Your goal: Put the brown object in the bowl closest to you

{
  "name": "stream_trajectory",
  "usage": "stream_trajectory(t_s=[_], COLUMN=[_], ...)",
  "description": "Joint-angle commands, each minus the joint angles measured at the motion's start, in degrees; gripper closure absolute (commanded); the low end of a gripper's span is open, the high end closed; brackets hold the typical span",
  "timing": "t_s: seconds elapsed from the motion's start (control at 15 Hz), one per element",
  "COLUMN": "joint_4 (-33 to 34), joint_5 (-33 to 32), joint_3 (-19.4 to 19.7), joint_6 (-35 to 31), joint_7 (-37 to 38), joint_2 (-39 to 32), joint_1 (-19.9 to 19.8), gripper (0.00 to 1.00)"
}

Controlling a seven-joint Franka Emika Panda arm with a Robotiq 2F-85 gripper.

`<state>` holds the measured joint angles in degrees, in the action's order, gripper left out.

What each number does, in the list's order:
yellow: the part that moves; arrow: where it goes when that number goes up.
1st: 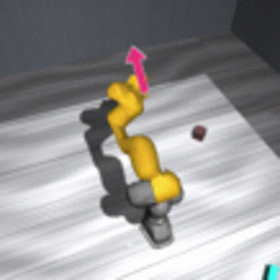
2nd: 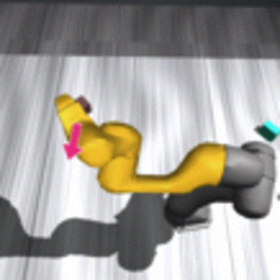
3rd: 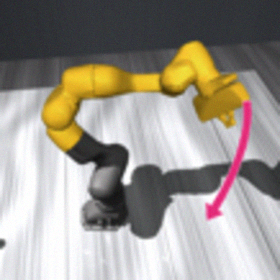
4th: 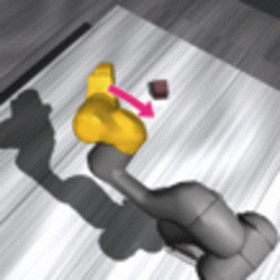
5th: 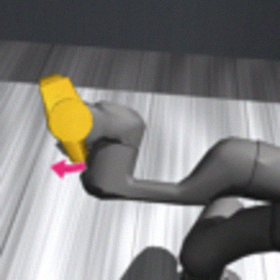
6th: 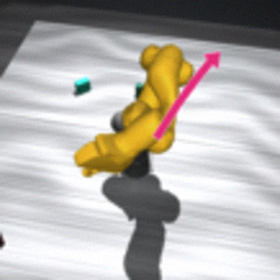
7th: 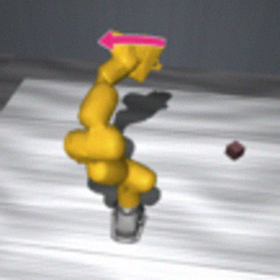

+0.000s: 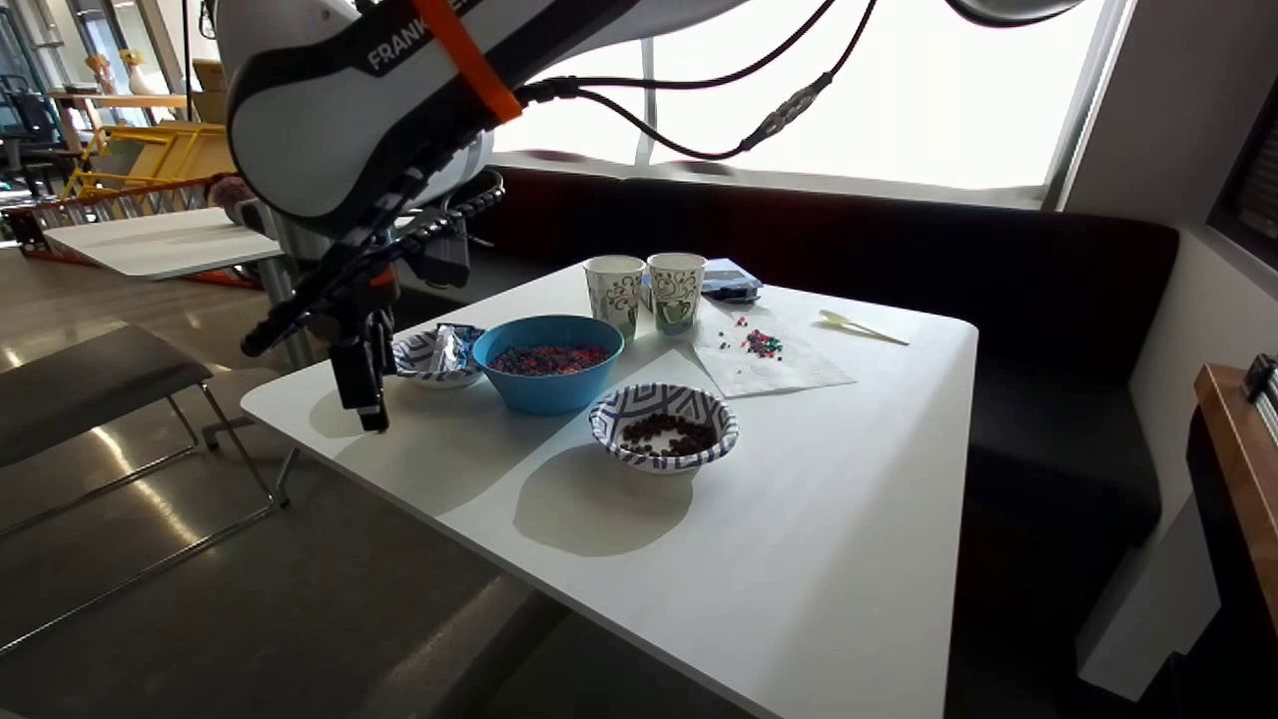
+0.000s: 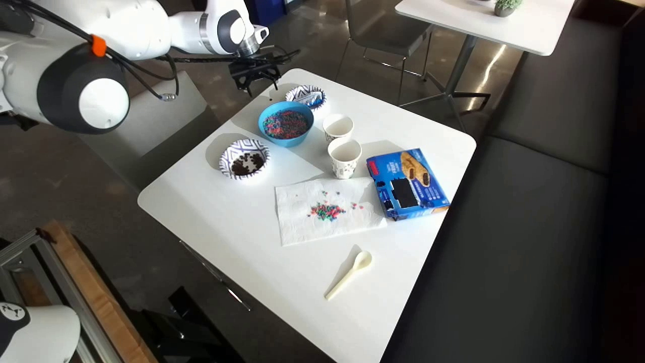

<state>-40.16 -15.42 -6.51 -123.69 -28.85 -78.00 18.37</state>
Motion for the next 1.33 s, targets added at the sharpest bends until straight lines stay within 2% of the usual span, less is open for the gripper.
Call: stream_trajectory(t_s=[0.0,1.27], joint_4=[1.06,4.52], joint_5=[0.00,0.45], joint_3=[0.14,-0.07], joint_6=[0.53,3.22], joint_7=[0.00,-1.57], joint_2=[-0.66,-2.50], joint_1=[0.00,-0.67], gripper=[0.00,0.00])
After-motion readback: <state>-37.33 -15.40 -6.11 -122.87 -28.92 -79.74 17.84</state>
